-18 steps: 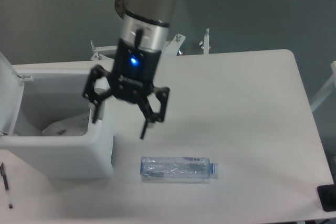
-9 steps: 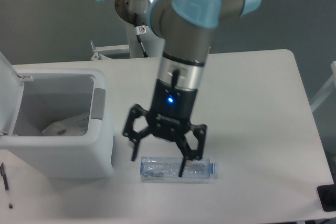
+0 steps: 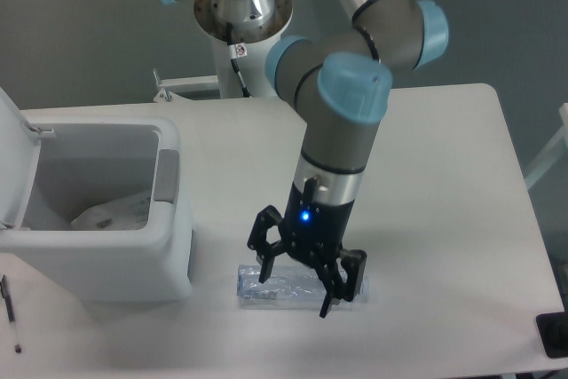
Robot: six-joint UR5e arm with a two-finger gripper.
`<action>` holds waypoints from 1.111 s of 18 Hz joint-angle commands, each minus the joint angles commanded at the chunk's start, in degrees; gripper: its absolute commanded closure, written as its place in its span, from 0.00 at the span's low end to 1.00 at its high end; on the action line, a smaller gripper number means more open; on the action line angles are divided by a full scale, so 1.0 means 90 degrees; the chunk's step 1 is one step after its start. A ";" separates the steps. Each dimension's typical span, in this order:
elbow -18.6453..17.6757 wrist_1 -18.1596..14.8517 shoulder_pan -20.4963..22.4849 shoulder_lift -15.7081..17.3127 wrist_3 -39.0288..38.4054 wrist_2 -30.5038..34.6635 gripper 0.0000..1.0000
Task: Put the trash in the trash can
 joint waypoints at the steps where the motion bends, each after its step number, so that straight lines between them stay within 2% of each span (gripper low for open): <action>1: -0.0039 -0.0117 -0.0107 -0.0019 0.0166 0.0010 0.00; 5: -0.0059 -0.0508 -0.0205 -0.0127 0.0548 0.0049 0.00; 10: 0.0019 -0.1123 -0.0654 -0.0312 0.0684 0.1053 0.00; 20: 0.0000 -0.1143 -0.0830 -0.0566 0.0724 0.1142 0.01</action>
